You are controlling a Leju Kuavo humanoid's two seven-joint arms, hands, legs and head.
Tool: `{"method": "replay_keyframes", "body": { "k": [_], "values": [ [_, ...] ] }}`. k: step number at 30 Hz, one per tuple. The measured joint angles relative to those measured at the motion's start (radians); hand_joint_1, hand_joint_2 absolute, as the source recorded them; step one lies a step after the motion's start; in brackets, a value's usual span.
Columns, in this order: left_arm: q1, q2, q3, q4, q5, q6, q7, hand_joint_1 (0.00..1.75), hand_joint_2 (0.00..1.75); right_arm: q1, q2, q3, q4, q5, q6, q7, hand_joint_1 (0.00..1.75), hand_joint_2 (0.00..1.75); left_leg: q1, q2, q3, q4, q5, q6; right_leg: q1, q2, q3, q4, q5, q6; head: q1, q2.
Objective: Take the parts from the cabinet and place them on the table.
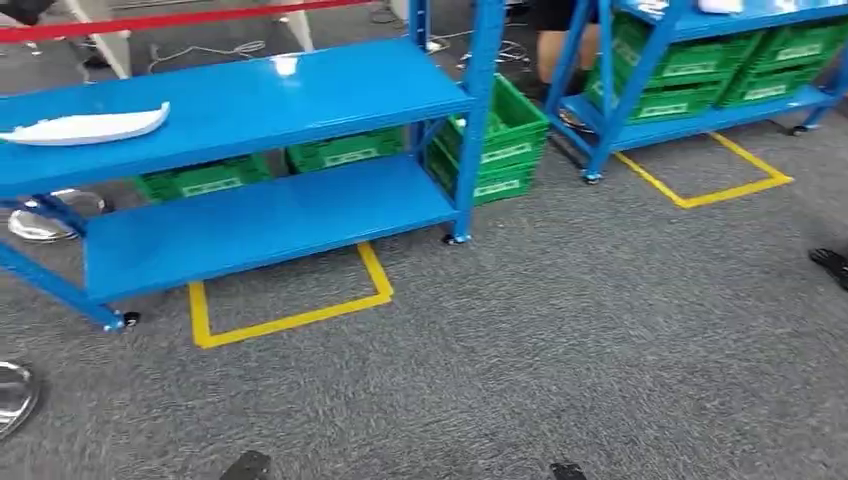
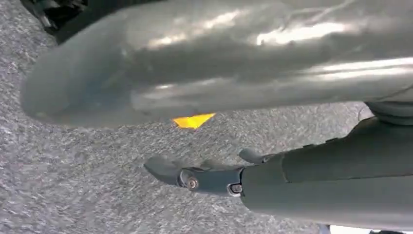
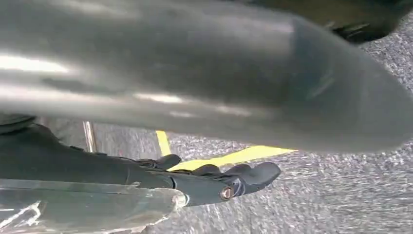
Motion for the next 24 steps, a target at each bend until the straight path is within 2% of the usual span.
{"method": "replay_keyframes", "body": {
  "k": [1, 2, 3, 4, 5, 8, 9, 10, 11, 12, 13, 14, 15, 16, 17, 18, 19, 20, 21, 22, 24],
  "values": [
    [0.002, 0.001, 0.000, 0.000, 0.000, 0.000, 0.000, 0.00, 0.00, 0.000, 0.000, 0.000, 0.000, 0.000, 0.000, 0.000, 0.00, 0.00, 0.000, -0.013, 0.000, 0.001, 0.000, 0.000, 0.000, 0.000, 0.010, -0.030, 0.029, -0.001, 0.000, 0.000],
    [0.003, 0.001, 0.000, 0.000, 0.000, 0.000, 0.000, 0.00, 0.00, -0.001, 0.000, 0.000, 0.000, 0.000, 0.000, 0.000, 0.00, 0.00, 0.000, -0.027, 0.001, 0.001, 0.001, -0.001, -0.002, 0.002, 0.041, -0.099, 0.074, -0.004, 0.000, 0.000],
    [0.002, 0.001, 0.000, 0.000, 0.000, -0.001, 0.000, 0.00, 0.00, -0.003, 0.000, 0.000, 0.000, 0.000, 0.000, 0.000, 0.00, 0.00, 0.002, -0.040, 0.002, 0.002, 0.001, -0.003, -0.004, 0.014, 0.082, -0.185, 0.119, -0.005, 0.000, 0.000],
    [0.001, 0.000, 0.000, 0.000, 0.000, -0.002, 0.000, 0.00, 0.00, -0.003, 0.000, 0.000, 0.000, 0.001, 0.000, 0.000, 0.00, 0.00, 0.003, -0.051, 0.001, 0.005, 0.000, -0.008, -0.010, 0.055, 0.119, -0.265, 0.143, -0.004, 0.000, 0.000],
    [0.000, 0.001, 0.000, 0.000, 0.000, -0.002, 0.000, 0.00, 0.00, -0.004, 0.000, 0.000, 0.000, 0.000, 0.000, 0.000, 0.00, 0.00, -0.002, -0.060, -0.004, 0.009, 0.000, -0.016, -0.015, 0.093, 0.127, -0.283, 0.126, -0.004, 0.000, 0.000],
    [0.003, 0.001, 0.000, 0.000, 0.000, -0.002, 0.000, 0.00, 0.00, -0.006, 0.000, 0.000, 0.000, 0.001, 0.000, 0.000, 0.00, 0.00, 0.007, -0.085, -0.012, -0.001, 0.012, -0.035, -0.006, 0.064, 0.128, -0.279, 0.132, -0.023, -0.001, 0.000],
    [0.003, 0.001, 0.000, 0.000, 0.000, -0.002, 0.000, 0.00, 0.00, -0.004, 0.001, 0.000, 0.000, 0.001, 0.000, 0.001, 0.00, 0.00, 0.008, -0.096, -0.014, -0.002, 0.013, -0.041, -0.010, 0.053, 0.131, -0.285, 0.136, -0.031, -0.001, 0.000],
    [0.005, 0.003, 0.000, 0.000, 0.000, -0.002, 0.000, 0.00, 0.00, -0.004, 0.002, 0.000, 0.000, 0.001, 0.000, 0.001, 0.00, 0.00, 0.005, -0.071, -0.016, 0.008, 0.003, -0.044, -0.012, 0.038, 0.133, -0.290, 0.139, -0.038, -0.002, 0.000],
    [0.004, 0.002, 0.000, 0.000, -0.001, -0.001, 0.001, 0.00, 0.00, -0.005, 0.002, 0.000, 0.000, 0.002, 0.000, 0.000, 0.00, 0.00, 0.001, -0.023, -0.036, 0.047, -0.027, -0.050, -0.012, 0.029, 0.134, -0.292, 0.140, -0.044, -0.015, 0.000],
    [0.001, 0.002, 0.000, 0.000, -0.001, 0.000, 0.002, 0.00, 0.00, -0.005, 0.002, 0.000, 0.000, 0.003, 0.002, 0.000, 0.00, 0.00, 0.002, 0.003, -0.073, 0.120, -0.067, -0.054, -0.010, 0.016, 0.133, -0.292, 0.139, -0.047, -0.020, 0.000],
    [-0.002, 0.002, 0.000, 0.000, -0.001, 0.000, 0.002, 0.00, 0.00, -0.003, 0.002, 0.000, 0.000, 0.004, 0.002, 0.000, 0.00, 0.00, 0.002, 0.017, -0.115, 0.205, -0.105, -0.057, -0.008, 0.000, 0.133, -0.292, 0.138, -0.049, -0.020, 0.000],
    [-0.001, 0.000, 0.000, 0.000, -0.001, 0.000, 0.002, 0.00, 0.00, -0.001, 0.002, 0.000, 0.000, 0.005, 0.000, 0.000, 0.00, 0.00, 0.003, 0.024, -0.149, 0.272, -0.128, -0.058, -0.007, -0.015, 0.133, -0.292, 0.137, -0.050, -0.019, 0.000],
    [0.000, 0.000, 0.000, 0.000, -0.001, 0.000, 0.002, 0.00, 0.00, -0.001, 0.001, 0.000, 0.000, 0.006, 0.000, 0.000, 0.00, 0.00, 0.004, 0.026, -0.165, 0.303, -0.130, -0.059, -0.006, -0.027, 0.133, -0.292, 0.136, -0.052, -0.020, 0.000],
    [0.002, 0.000, 0.000, 0.000, -0.001, 0.000, 0.002, 0.00, 0.00, -0.001, 0.001, 0.000, 0.000, 0.006, 0.001, 0.000, 0.00, 0.00, 0.004, 0.027, -0.156, 0.287, -0.107, -0.058, -0.006, -0.039, 0.134, -0.292, 0.135, -0.052, -0.019, 0.000],
    [0.003, 0.001, 0.000, 0.000, -0.001, 0.001, 0.002, 0.00, 0.00, -0.003, 0.001, 0.000, 0.000, 0.007, 0.001, 0.000, 0.00, 0.00, 0.003, 0.028, -0.128, 0.233, -0.069, -0.055, -0.005, -0.049, 0.135, -0.292, 0.134, -0.050, -0.020, 0.000],
    [0.003, 0.001, 0.000, 0.000, -0.001, 0.001, 0.002, 0.00, 0.00, -0.004, 0.002, 0.000, 0.000, 0.008, 0.001, 0.000, 0.00, 0.00, 0.002, 0.039, -0.083, 0.150, -0.026, -0.052, -0.005, -0.060, 0.138, -0.292, 0.133, -0.048, -0.020, 0.000],
    [0.001, 0.001, 0.000, 0.000, -0.001, 0.001, 0.002, 0.00, 0.00, -0.005, 0.001, 0.000, 0.000, 0.008, 0.001, -0.001, 0.00, 0.00, -0.001, 0.073, -0.034, 0.067, 0.006, -0.046, -0.005, -0.069, 0.142, -0.292, 0.130, -0.045, -0.020, 0.000],
    [-0.003, 0.001, 0.000, 0.000, -0.001, 0.001, 0.002, 0.00, 0.00, -0.004, 0.001, 0.000, 0.000, 0.008, 0.001, -0.001, 0.00, 0.00, -0.006, 0.118, -0.007, 0.017, 0.007, -0.044, 0.004, -0.077, 0.144, -0.290, 0.126, -0.038, -0.023, 0.000],
    [-0.008, 0.001, 0.000, 0.000, -0.001, 0.001, 0.002, 0.00, 0.00, -0.004, 0.001, 0.000, 0.000, 0.009, 0.001, -0.001, 0.00, 0.00, -0.006, 0.104, -0.005, 0.006, 0.001, -0.034, 0.007, -0.085, 0.141, -0.287, 0.122, -0.032, -0.025, 0.000],
    [-0.006, 0.001, 0.000, 0.000, -0.001, 0.001, 0.002, 0.00, 0.00, -0.005, 0.001, 0.000, 0.000, 0.009, 0.001, 0.000, 0.00, 0.00, -0.006, 0.097, -0.008, 0.004, 0.003, -0.029, 0.009, -0.096, 0.145, -0.291, 0.123, -0.030, -0.018, 0.000],
    [0.001, 0.002, 0.000, 0.000, -0.001, 0.001, 0.005, 0.00, 0.00, -0.008, 0.002, 0.000, 0.000, 0.009, 0.002, -0.001, 0.00, 0.00, -0.006, 0.073, -0.009, 0.000, 0.005, -0.018, 0.009, -0.118, 0.156, -0.297, 0.123, -0.019, -0.019, 0.000]
  ]
}}
